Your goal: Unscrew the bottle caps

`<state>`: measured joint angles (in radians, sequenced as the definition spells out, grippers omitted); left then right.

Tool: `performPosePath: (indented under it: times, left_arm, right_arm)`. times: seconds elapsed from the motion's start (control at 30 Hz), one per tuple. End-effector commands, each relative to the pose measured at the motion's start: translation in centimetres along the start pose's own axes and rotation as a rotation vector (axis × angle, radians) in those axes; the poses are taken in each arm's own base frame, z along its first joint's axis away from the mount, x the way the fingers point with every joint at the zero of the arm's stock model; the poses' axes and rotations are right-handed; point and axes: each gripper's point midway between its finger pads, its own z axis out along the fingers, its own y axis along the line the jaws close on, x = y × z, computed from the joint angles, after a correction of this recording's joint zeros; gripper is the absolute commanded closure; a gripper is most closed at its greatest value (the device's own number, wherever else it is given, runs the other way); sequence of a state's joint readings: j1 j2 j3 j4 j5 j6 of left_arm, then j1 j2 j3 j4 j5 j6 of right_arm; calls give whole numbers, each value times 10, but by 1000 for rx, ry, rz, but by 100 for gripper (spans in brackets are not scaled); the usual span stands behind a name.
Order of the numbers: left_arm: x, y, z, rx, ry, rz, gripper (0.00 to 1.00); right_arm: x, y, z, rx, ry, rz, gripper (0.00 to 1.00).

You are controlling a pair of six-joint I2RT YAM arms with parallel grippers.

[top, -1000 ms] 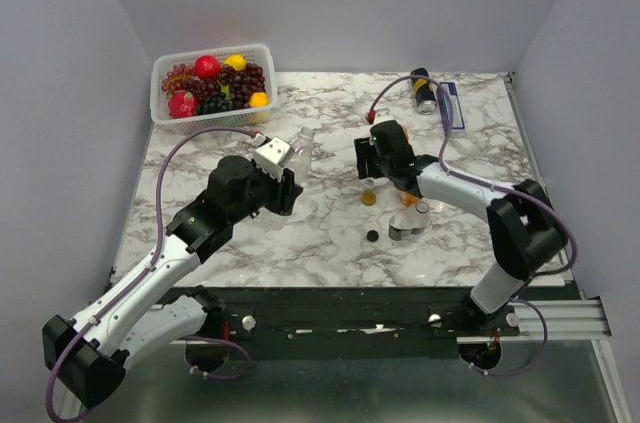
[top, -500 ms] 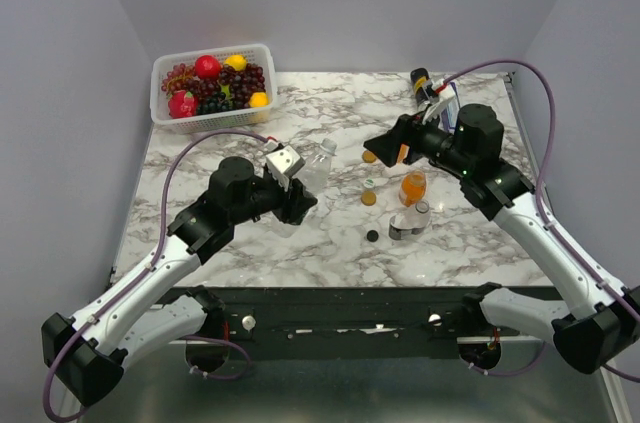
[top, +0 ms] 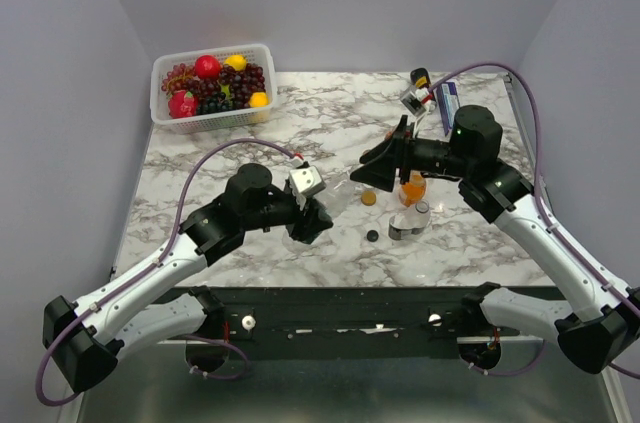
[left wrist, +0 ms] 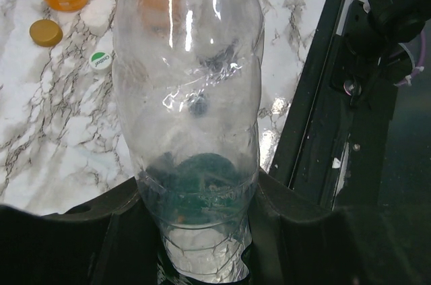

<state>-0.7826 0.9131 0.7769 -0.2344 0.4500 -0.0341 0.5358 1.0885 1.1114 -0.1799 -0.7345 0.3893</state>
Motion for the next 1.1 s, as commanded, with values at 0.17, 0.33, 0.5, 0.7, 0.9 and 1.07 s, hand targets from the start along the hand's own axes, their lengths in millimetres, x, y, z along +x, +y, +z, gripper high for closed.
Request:
performPosePath:
  times: [0.17,0.33,0.5,0.7,0.9,1.07]
  left_arm:
    - [-3,-3,-3,-4,-1,30,58]
    - [-1,-2,-1,-7,7,29,58]
    - [1,0,-1,-17,11,28,58]
    - [0,1,-1,-24,9,30,58]
    - [0,1,-1,-27,5,31,54]
    - [0,0,-1,-22,1,34,19]
  right_arm:
    - [21,-3,7,-4,54,30,28]
    - [29,-8,9,1,73,39,30]
    - [33,-9,9,1,82,35,34]
    - [36,-8,10,-11,92,36,69]
    - [40,-6,9,-17,97,28,98]
    - [34,-7,5,4,73,8,99]
